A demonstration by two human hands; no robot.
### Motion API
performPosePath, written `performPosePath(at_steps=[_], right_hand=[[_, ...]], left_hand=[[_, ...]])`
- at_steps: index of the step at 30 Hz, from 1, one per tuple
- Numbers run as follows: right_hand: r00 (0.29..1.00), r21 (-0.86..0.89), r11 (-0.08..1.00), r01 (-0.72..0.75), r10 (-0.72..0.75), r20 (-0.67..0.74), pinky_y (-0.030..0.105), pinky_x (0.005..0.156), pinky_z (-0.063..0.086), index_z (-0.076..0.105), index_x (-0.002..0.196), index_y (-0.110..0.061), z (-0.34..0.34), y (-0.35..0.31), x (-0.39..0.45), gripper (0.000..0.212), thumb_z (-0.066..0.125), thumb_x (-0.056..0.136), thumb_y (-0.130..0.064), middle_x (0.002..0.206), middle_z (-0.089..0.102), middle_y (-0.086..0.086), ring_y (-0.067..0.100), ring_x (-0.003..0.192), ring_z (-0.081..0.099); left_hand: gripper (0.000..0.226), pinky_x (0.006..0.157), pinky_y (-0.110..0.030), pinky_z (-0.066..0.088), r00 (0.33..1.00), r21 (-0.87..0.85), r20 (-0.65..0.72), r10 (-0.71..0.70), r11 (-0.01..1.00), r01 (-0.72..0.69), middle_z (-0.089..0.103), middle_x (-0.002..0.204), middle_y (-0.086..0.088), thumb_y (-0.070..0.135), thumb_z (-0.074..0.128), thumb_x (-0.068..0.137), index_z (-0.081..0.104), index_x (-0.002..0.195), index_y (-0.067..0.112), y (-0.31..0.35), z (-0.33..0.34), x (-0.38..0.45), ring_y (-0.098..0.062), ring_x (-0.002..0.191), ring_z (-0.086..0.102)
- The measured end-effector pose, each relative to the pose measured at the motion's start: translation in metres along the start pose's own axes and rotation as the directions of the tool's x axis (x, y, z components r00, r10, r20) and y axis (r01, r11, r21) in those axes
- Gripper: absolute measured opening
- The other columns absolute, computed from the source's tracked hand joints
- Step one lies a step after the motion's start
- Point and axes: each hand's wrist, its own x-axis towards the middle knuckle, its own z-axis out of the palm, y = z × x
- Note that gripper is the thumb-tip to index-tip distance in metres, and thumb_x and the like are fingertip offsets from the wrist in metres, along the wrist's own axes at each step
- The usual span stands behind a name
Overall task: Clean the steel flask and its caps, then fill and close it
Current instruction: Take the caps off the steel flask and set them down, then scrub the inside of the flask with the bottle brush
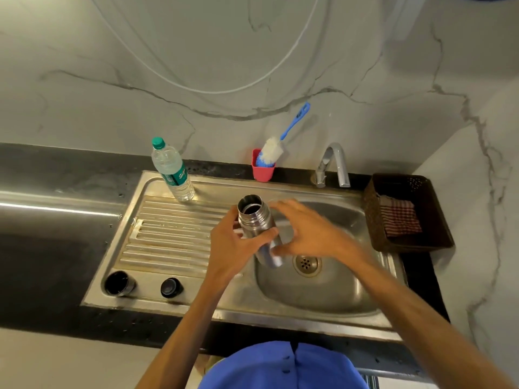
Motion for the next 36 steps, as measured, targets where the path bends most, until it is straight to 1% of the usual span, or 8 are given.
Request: performPosePath(at_steps=[2,5,7,10,15,26,30,36], right_hand=[[0.999,-0.195,0.981,-0.019,0.008,-0.054,0.038,0.11,0.045,0.036,0.156,-0.037,-0.026,0.003,0.015,0.083,0.08,0.086,-0.039,0.157,0.037,-0.008,0.014,0.138,0.044],[0.968,-0.486,0.874,-0.024,-0.101,-0.229,0.041,0.097,0.051,0.057,0.144,-0.03,-0.073,-0.001,0.05,0.049,0.063,0.096,-0.021,0.141,0.054,0.002,0.022,0.125,0.054],[0.945,-0.697,0.717,-0.022,-0.212,-0.249,0.046,0.087,0.053,0.069,0.13,-0.019,-0.1,-0.003,0.075,0.038,0.066,0.093,-0.013,0.127,0.063,0.009,0.031,0.113,0.06],[0.909,-0.923,0.385,0.014,-0.389,-0.148,0.054,0.098,0.051,0.074,0.11,-0.009,-0.129,0.007,0.119,0.036,0.083,0.075,-0.01,0.113,0.069,0.019,0.039,0.107,0.065],[0.965,-0.996,0.084,-0.023,-0.257,-0.044,0.053,0.102,0.046,0.07,0.114,-0.017,-0.151,-0.001,0.168,0.04,0.082,0.076,-0.026,0.112,0.069,0.01,0.03,0.108,0.063],[0.998,-0.961,0.27,-0.056,0.037,-0.047,0.042,0.082,0.048,0.068,0.114,-0.017,-0.161,-0.006,0.214,0.017,0.067,0.099,-0.024,0.103,0.063,0.006,0.028,0.096,0.065],[0.997,-0.957,0.283,-0.065,0.068,-0.047,0.038,0.078,0.037,0.07,0.111,-0.017,-0.167,-0.008,0.214,0.017,0.058,0.105,-0.027,0.075,0.036,-0.001,0.023,0.079,0.049],[0.993,-0.923,0.367,-0.112,0.065,-0.094,0.045,0.09,0.043,0.074,0.116,-0.029,-0.191,-0.022,0.199,0.017,0.062,0.102,-0.031,0.091,0.045,0.002,0.026,0.081,0.05]], left_hand=[[0.071,0.086,-0.023,0.056,1.0,0.018,-0.002,0.001,1.0,-0.001,0.071,0.115,0.018,0.041,0.1,0.063,0.062,0.123,0.04,-0.012,-0.011,0.01,0.002,0.106,0.065],[0.07,0.077,-0.007,0.053,1.0,0.018,0.013,-0.01,1.0,0.01,0.069,0.116,0.017,0.031,0.101,0.064,0.061,0.12,0.039,-0.031,-0.027,0.027,0.007,0.103,0.065],[0.07,0.074,-0.003,0.051,1.0,0.014,0.015,-0.028,1.0,0.028,0.069,0.113,0.019,0.023,0.102,0.064,0.061,0.118,0.04,-0.044,-0.034,0.037,0.013,0.096,0.066],[0.068,0.072,-0.004,0.052,0.997,-0.026,-0.024,-0.073,0.997,0.072,0.073,0.111,0.015,0.016,0.102,0.064,0.064,0.116,0.039,-0.061,-0.039,0.054,0.017,0.094,0.067],[0.069,0.076,-0.006,0.052,0.996,-0.066,-0.039,-0.082,0.995,0.08,0.073,0.109,0.019,0.016,0.101,0.064,0.065,0.121,0.033,-0.077,-0.039,0.08,0.012,0.097,0.068],[0.067,0.09,-0.033,0.06,0.99,-0.144,-0.056,-0.127,0.983,0.118,0.075,0.108,0.016,0.033,0.101,0.06,0.068,0.118,0.041,-0.11,-0.021,0.096,-0.008,0.103,0.072],[0.067,0.087,-0.023,0.057,0.988,-0.149,-0.072,-0.136,0.981,0.125,0.075,0.108,0.016,0.022,0.101,0.064,0.068,0.12,0.038,-0.109,-0.014,0.095,-0.005,0.103,0.071],[0.067,0.09,-0.03,0.058,0.989,-0.13,-0.056,-0.136,0.983,0.127,0.075,0.111,0.012,0.019,0.099,0.066,0.067,0.124,0.03,-0.112,-0.008,0.096,-0.009,0.105,0.071]])
